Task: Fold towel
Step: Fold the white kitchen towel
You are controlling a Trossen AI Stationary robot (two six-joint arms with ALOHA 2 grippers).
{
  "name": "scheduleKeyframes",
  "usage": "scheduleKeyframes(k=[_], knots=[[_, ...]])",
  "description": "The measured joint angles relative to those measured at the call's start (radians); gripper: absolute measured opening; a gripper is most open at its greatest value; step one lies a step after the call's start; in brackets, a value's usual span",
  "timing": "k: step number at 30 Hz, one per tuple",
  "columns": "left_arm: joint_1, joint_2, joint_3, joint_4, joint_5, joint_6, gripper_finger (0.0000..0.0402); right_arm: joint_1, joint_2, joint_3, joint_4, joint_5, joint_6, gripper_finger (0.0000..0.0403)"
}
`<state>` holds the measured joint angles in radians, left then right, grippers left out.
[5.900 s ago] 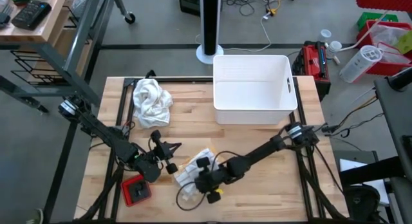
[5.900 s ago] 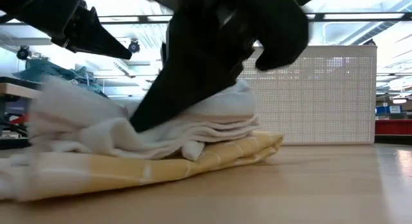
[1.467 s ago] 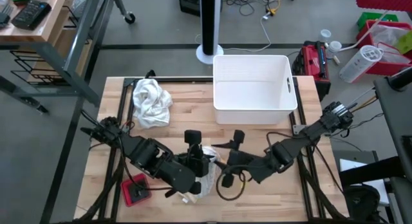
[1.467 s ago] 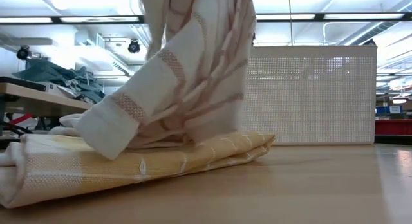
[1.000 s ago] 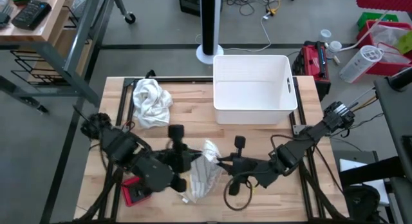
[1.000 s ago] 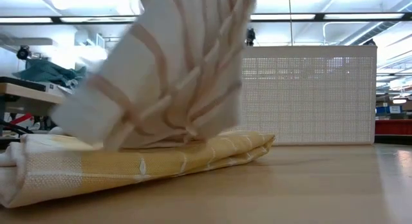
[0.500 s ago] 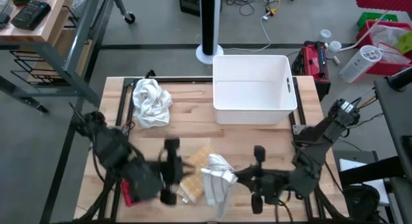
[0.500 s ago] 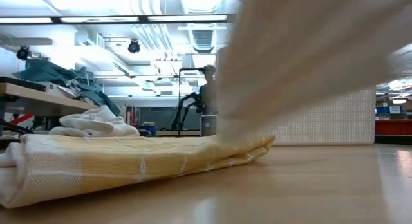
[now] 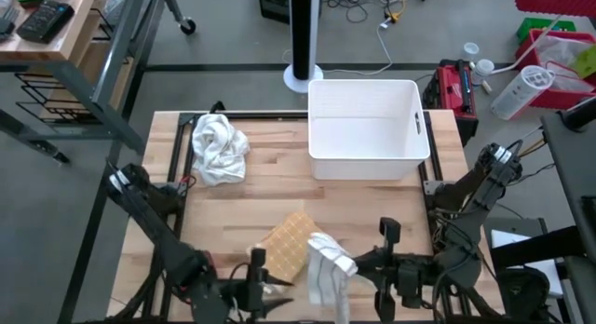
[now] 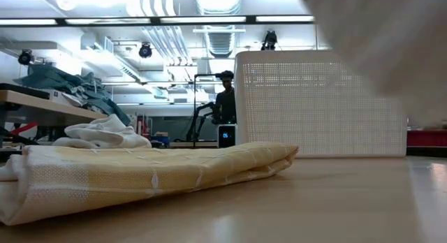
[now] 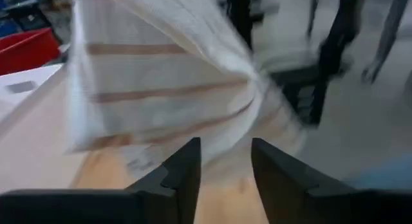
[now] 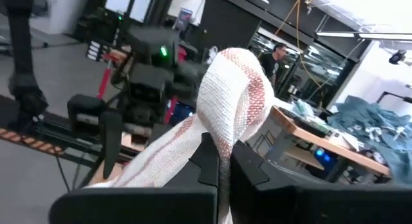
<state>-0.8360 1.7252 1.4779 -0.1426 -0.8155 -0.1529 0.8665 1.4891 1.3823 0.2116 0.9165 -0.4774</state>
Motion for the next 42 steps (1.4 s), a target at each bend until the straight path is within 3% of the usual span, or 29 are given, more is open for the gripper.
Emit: scheduleKeyframes(k=[4,13,17,25,32,38,42], knots=[[0.013,0.007,-0.144,0.375,0.096,0.073,0.0162,0.000,0.001,-0.002,0.008,-0.002,0.005,0.0000],[0.062,0.008,-0.349,0.793,0.197,0.066,0.0198,0.000,0.018,-0.003,0.011,-0.001,0.006,0.0000],[0.079,0.008,-0.353,0.796,0.206,0.065,0.0197,-0.002,0.018,-0.003,0.014,0.001,0.006,0.0000],[0.101,0.017,-0.343,0.797,0.359,0.012,0.0197,-0.001,0.018,-0.003,0.014,0.000,0.007,0.0000],[0.127,0.106,-0.258,0.791,0.381,0.019,0.0196,-0.003,0.018,-0.004,0.021,0.001,0.008,0.0000],[0.152,0.158,-0.164,0.748,0.300,0.070,0.0181,-0.008,0.036,-0.006,0.034,0.003,0.008,0.0000],[0.152,0.155,-0.140,0.666,0.200,0.091,0.0132,-0.005,0.038,-0.006,0.033,0.028,0.007,0.0000]])
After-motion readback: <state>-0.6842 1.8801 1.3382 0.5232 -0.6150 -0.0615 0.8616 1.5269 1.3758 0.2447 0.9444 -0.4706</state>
